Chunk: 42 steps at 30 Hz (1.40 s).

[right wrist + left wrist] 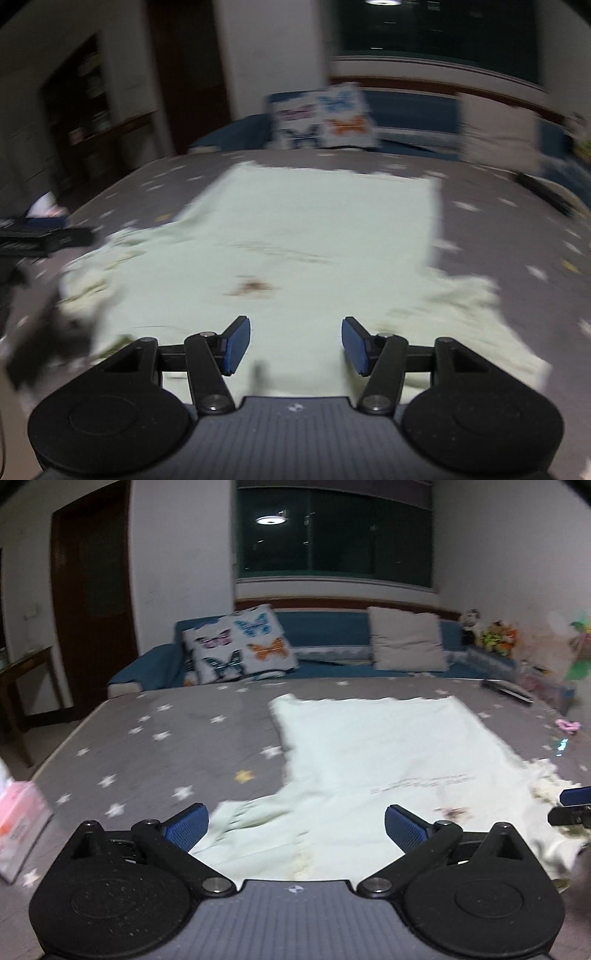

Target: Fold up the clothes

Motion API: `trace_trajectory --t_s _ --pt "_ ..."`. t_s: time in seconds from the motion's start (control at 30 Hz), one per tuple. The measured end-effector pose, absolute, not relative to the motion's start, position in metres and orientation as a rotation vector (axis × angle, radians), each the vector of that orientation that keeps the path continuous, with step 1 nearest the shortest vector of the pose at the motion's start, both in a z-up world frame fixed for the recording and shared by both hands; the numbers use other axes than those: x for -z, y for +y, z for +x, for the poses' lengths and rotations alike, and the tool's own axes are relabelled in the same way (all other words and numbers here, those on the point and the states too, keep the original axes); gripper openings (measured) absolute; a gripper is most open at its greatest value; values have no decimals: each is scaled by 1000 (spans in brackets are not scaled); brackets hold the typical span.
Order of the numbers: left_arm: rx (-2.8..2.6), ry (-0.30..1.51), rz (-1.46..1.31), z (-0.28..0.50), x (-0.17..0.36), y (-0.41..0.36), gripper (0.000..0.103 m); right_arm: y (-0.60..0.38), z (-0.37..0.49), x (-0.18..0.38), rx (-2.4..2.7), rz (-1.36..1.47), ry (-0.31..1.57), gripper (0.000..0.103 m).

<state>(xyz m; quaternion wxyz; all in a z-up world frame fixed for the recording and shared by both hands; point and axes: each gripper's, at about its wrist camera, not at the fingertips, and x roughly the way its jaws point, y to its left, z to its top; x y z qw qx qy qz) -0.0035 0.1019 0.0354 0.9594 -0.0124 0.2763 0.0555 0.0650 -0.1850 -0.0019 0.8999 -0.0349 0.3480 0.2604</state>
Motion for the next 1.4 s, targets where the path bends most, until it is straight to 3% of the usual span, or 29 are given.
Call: trace_trajectory --t_s 0.27,0.47,0.77,1.13,1.4 --pt "0 578 -18 21 -34 52 103 -260 70 20 -351 0 792 56" --pt "98 602 39 44 -28 0 103 -274 79 2 -333 0 720 55" --pt "248 641 153 66 -9 -74 101 -265 141 13 -315 -37 743 34" --pt "341 706 285 79 24 -130 97 -276 168 32 -261 -52 790 37" --pt "337 666 271 71 15 -122 97 -289 128 12 -275 -43 733 37"
